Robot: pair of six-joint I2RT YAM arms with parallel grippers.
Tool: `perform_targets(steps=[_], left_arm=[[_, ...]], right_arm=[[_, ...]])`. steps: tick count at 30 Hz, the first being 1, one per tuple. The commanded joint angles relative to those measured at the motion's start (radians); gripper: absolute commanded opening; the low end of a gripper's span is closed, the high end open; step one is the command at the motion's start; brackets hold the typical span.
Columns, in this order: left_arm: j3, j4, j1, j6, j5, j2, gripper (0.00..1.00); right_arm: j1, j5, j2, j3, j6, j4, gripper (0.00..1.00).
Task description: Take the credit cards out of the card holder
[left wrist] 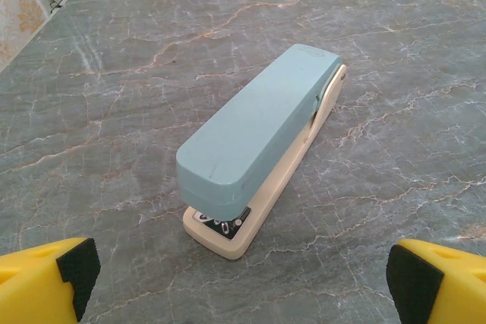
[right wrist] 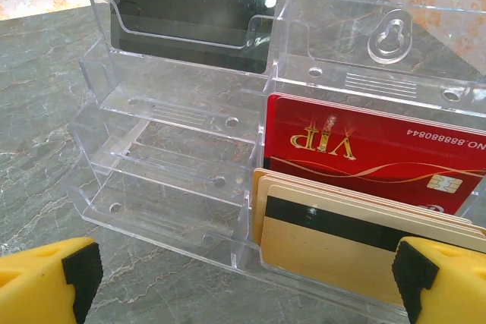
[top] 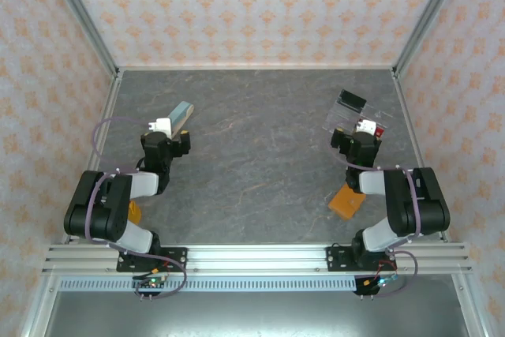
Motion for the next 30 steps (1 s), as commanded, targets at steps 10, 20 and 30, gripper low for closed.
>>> perform_targets(steps=[10, 20, 30], left_arm=[[0.019, 0.006, 0.002, -0.002, -0.02, 0.003, 1.0], [0.019, 0.007, 0.002, -0.003, -0.02, 0.003, 1.0], [0.129, -0.336, 0.002, -0.06, -0.09, -0.232, 1.0]], right_arm=[[-0.006, -0.006, 0.005, 0.021, 0.003, -0.003, 1.0], [-0.006, -0.006, 0.004, 0.019, 0.003, -0.002, 1.0], [-0.004, 0.069, -0.255, 0.085, 0.062, -0.321, 1.0]])
